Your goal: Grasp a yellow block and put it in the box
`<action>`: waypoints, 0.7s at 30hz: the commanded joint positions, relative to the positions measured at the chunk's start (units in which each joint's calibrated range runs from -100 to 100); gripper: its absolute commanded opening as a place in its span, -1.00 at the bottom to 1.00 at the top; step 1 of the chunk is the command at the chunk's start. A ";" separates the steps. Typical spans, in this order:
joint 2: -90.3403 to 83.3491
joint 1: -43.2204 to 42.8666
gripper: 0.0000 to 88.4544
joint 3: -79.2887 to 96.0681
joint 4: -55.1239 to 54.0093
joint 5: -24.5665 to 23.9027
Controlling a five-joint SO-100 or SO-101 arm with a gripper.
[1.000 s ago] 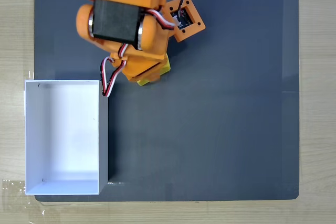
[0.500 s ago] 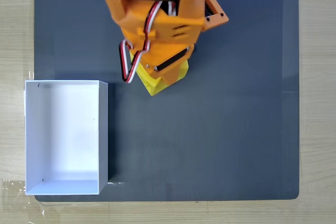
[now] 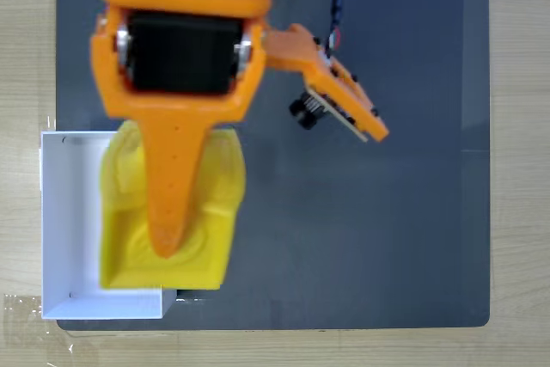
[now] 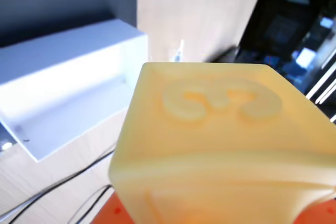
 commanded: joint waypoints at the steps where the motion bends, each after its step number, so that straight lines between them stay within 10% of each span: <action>1: 4.21 5.47 -0.61 -1.58 -7.93 -0.90; 21: 32.09 11.70 -0.60 -14.60 -12.73 -0.37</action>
